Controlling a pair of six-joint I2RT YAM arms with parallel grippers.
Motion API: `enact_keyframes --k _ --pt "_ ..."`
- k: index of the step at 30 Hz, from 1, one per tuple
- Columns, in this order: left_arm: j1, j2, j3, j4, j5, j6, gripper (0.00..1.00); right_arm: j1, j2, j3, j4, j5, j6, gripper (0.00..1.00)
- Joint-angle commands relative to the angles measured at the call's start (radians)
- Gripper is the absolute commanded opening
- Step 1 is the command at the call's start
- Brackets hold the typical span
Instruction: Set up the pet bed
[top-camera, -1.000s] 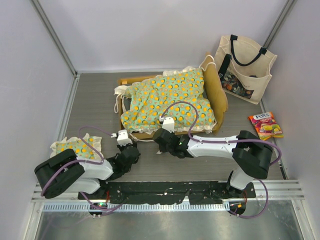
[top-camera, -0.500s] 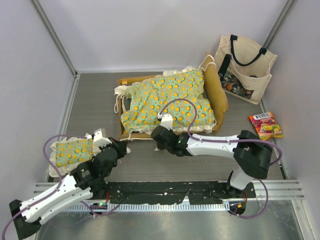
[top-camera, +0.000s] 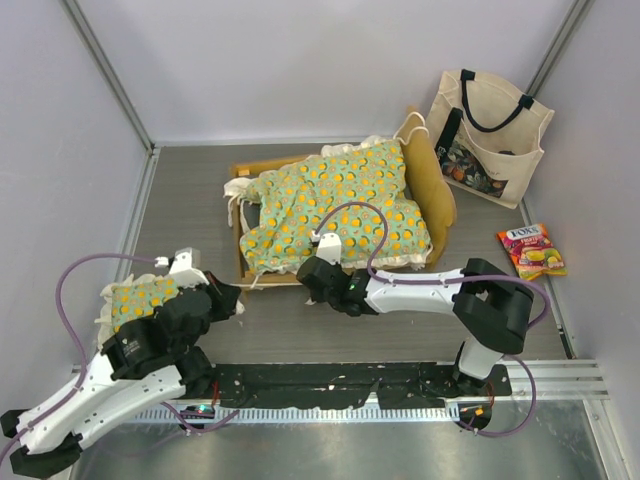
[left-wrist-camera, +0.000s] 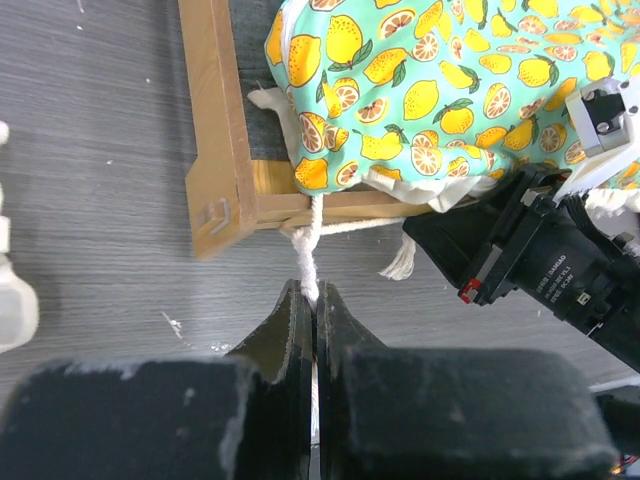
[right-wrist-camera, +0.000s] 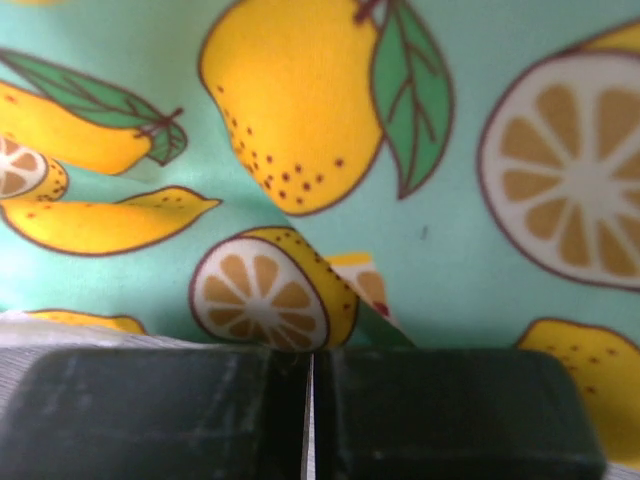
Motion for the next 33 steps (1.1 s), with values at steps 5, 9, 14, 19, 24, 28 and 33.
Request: enact_keyframes --k 5,9,14,19,24,28,33 --pt "0.002 0.139 0.145 0.029 -0.150 0.154 0.00 0.013 -0.030 -0.057 0.022 0.100 0.023 0.01" --pt "0.010 0.226 0.145 0.043 -0.219 0.171 0.00 0.053 -0.021 -0.081 -0.008 0.109 0.040 0.01" --pt "0.097 0.298 0.127 0.093 -0.196 0.246 0.00 0.102 -0.026 -0.087 -0.028 0.134 0.054 0.01" --pt "0.318 0.360 0.118 0.155 -0.020 0.398 0.00 0.128 -0.041 -0.086 -0.051 0.158 0.069 0.01" --pt "0.461 0.447 0.133 0.179 0.128 0.461 0.00 0.128 -0.034 -0.078 -0.057 0.168 0.069 0.01" --pt "0.476 0.515 0.135 0.195 0.148 0.475 0.00 0.130 -0.030 -0.063 -0.057 0.162 0.059 0.01" --pt "0.481 0.532 0.110 0.193 0.204 0.423 0.00 0.131 -0.067 -0.078 0.011 0.111 -0.007 0.17"
